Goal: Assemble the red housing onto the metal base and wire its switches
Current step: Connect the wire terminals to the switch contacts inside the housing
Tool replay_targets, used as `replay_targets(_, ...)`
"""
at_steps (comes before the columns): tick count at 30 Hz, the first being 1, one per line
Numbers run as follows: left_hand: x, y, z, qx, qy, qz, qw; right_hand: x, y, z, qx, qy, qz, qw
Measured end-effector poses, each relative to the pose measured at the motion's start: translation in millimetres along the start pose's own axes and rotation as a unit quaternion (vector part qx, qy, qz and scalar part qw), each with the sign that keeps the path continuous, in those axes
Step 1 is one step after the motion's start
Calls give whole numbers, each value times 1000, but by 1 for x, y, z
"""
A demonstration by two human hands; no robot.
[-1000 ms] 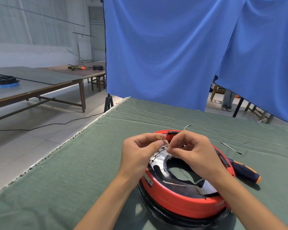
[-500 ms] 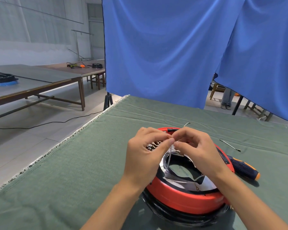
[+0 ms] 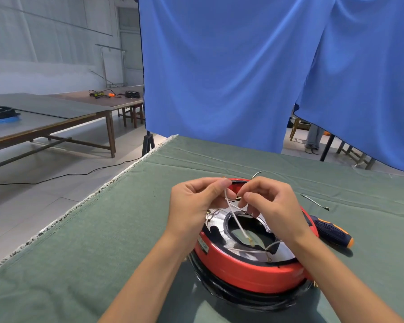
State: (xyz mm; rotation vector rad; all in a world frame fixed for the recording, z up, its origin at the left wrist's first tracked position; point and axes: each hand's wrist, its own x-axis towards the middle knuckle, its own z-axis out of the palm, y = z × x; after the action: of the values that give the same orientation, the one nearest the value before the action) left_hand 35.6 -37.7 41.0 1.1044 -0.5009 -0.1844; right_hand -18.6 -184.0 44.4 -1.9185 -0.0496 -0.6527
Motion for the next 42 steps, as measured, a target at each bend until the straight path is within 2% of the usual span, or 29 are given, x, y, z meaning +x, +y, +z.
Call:
replay_targets(8,2,2,-7,-36,-32,-43,998,-1,2,-1,-25,8,12,1000)
replay_targets(10,2,2,-8,-26,-33,-44,998,0,1,-1,-37,39,11,999)
replay_targets(13,2,2,-8,-6,-26,-44,999,3,1,-10,-82,125,17,989)
replay_targets(18,2,4,2,111,-39,-51,992,-3,12,-40,-210,212,88,950)
replay_targets(22,8,7,21,201,-118,-76,970,-12,25,-59,-222,252,137,932)
replay_targets(27,17,-1,45,283,-195,-93,934,-21,42,-61,-202,192,206,938)
replay_targets(32,29,-7,55,333,-241,-128,903,-22,43,-65,-198,163,192,947)
replay_targets(38,34,-8,61,367,-262,-162,878,-17,41,-51,-83,82,157,981)
replay_targets(42,27,-13,60,381,-274,-183,864,-14,39,-37,-22,17,142,990)
